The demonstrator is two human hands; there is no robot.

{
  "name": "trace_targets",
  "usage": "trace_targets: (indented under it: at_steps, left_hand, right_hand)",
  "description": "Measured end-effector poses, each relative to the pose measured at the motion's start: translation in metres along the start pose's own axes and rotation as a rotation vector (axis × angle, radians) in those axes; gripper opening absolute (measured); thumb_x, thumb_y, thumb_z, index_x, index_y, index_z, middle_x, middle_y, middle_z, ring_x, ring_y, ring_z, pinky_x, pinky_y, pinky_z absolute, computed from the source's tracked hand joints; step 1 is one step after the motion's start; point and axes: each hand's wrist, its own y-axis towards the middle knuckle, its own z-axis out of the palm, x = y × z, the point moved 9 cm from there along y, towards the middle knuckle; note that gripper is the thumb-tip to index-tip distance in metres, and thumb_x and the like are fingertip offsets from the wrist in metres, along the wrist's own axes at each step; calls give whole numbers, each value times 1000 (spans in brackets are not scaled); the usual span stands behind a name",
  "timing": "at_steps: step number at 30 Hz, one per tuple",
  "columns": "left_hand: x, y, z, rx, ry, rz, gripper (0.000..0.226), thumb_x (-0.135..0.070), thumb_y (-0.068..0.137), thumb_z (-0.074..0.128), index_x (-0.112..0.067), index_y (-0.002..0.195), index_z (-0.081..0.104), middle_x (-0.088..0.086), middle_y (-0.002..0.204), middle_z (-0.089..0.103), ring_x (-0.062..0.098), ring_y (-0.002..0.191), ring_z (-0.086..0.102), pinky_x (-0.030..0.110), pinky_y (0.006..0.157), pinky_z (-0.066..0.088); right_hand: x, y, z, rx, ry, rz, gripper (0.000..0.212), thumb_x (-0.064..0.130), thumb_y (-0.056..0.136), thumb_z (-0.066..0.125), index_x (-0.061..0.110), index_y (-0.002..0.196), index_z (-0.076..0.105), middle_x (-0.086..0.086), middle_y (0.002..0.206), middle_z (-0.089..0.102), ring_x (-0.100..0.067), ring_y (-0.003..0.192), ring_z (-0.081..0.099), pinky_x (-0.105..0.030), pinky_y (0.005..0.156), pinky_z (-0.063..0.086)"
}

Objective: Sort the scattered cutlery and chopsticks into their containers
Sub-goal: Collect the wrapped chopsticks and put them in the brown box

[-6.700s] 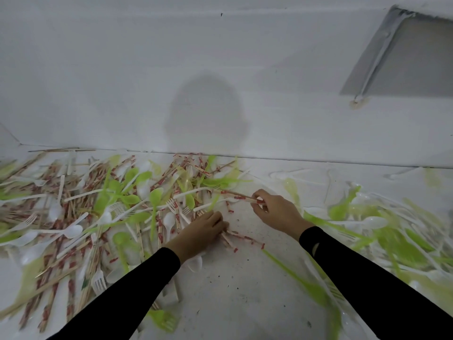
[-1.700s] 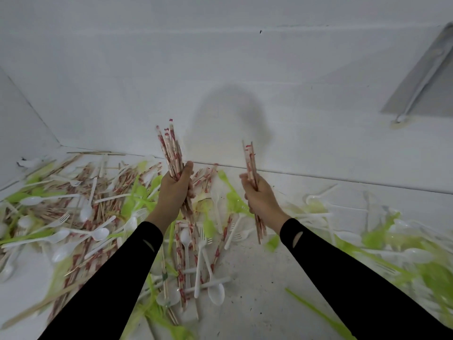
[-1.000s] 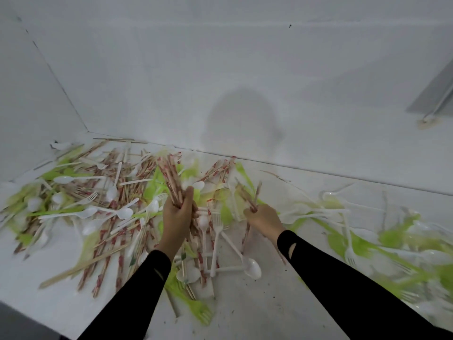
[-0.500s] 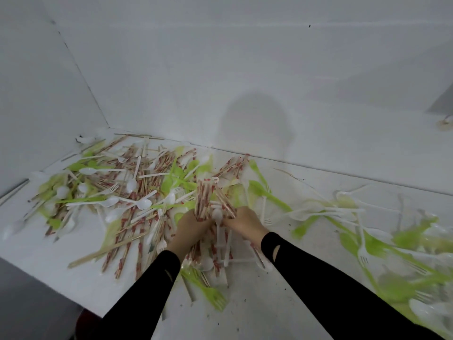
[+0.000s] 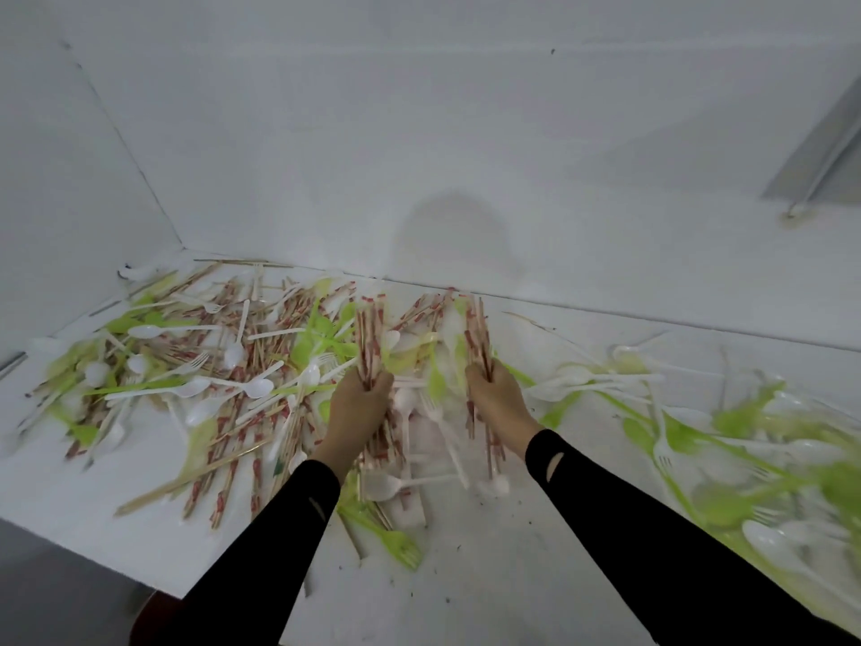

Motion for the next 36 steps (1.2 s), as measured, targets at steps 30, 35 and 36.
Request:
trace_targets:
  at_steps: [30, 35, 36]
  left_hand:
    - [-256, -271, 452, 1195, -584, -281, 16, -26, 95, 51, -13, 106, 52, -1, 63, 44, 13, 47, 42, 22, 44, 39]
    - [-304, -348, 526, 1360, -581, -262, 17, -15, 97, 43, -9, 110, 53, 2, 67, 53, 14, 51, 48, 22, 46, 43]
    - [-313, -360, 540, 1361, -573, -236, 17, -11, 99, 46, -7, 112, 55, 3, 70, 59, 15, 54, 54, 25, 49, 48]
  right_hand:
    - [-88, -160, -468, -536, 794, 69, 31, 39, 104, 43, 14, 121, 50, 3, 57, 40, -9, 38, 27, -17, 36, 24]
    - [-109, -206, -564, -670, 806, 47, 28, 36, 105, 40, 14, 119, 50, 2, 58, 41, -10, 40, 28, -20, 36, 26]
    - [-112, -215, -583, -696, 808, 40, 27, 36, 105, 41, 14, 119, 50, 2, 58, 41, -10, 40, 29, -20, 36, 27]
